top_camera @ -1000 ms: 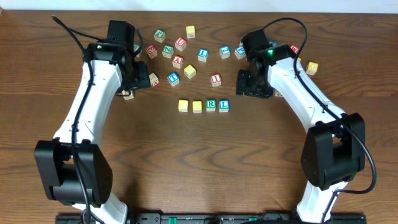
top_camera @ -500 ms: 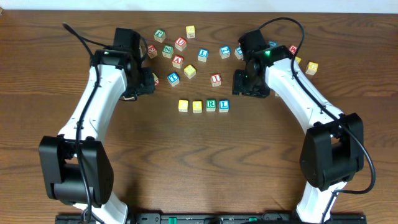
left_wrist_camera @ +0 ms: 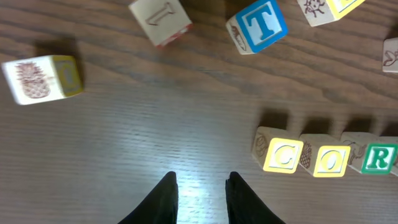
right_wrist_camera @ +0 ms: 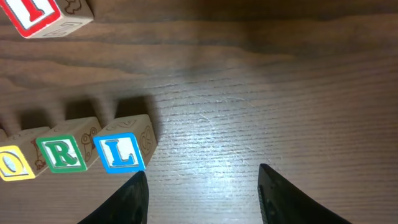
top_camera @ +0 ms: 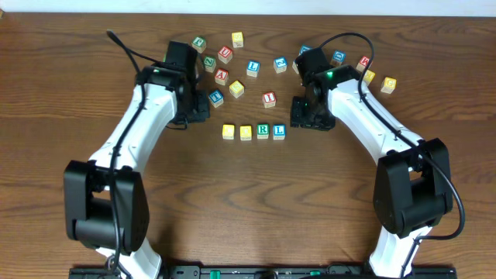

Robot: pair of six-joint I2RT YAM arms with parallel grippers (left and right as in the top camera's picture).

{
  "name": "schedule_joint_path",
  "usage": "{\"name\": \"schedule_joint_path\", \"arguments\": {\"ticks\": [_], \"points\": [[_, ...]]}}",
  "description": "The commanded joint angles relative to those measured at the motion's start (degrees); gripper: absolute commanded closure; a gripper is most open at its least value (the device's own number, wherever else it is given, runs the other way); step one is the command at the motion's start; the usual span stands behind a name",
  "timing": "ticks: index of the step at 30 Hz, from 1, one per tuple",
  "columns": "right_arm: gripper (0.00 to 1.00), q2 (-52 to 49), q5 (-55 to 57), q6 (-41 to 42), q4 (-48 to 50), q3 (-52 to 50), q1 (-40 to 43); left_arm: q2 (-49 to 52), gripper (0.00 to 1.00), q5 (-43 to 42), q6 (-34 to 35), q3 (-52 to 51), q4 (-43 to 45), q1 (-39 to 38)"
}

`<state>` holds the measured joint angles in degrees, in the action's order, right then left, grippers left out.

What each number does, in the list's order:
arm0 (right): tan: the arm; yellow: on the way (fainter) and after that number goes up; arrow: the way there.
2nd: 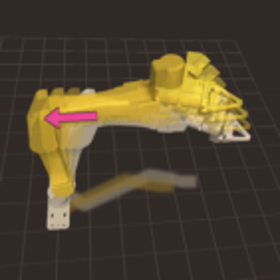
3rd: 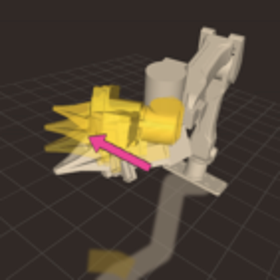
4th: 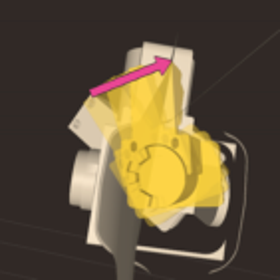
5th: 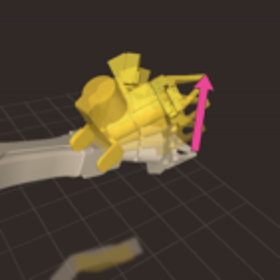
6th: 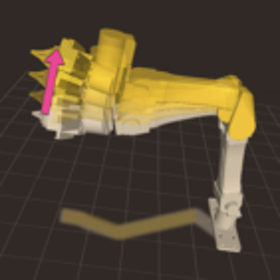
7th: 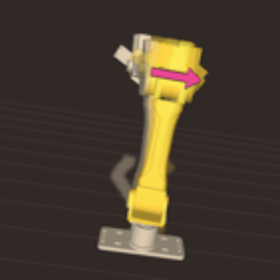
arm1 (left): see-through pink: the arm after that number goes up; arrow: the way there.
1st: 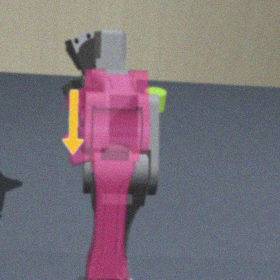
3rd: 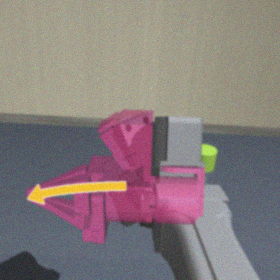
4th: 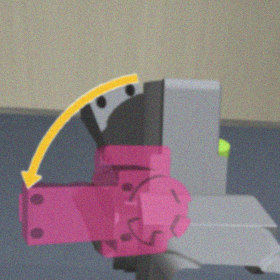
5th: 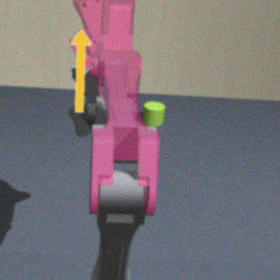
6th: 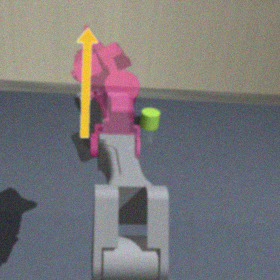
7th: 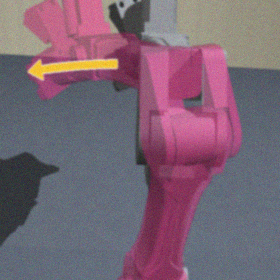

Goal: Spell out CORL

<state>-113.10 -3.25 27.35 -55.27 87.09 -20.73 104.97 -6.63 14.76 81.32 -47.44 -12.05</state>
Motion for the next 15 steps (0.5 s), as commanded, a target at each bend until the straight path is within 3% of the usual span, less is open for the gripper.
{"name": "schedule_joint_path", "arguments": {"ticks": [1, 15], "points": [[0.5, -0.5, -0.2, -0.6, 0.9, -1.5, -0.3, 2.6, 0.76, -0.5, 0.6, -0.5, 0.0, -1.4], [0.53, -0.5, -1.0, 0.5, 6.7, -7.1, -0.4, 5.4, 0.8, -0.7, 0.9, -0.5, 0.3, -3.0]]}}
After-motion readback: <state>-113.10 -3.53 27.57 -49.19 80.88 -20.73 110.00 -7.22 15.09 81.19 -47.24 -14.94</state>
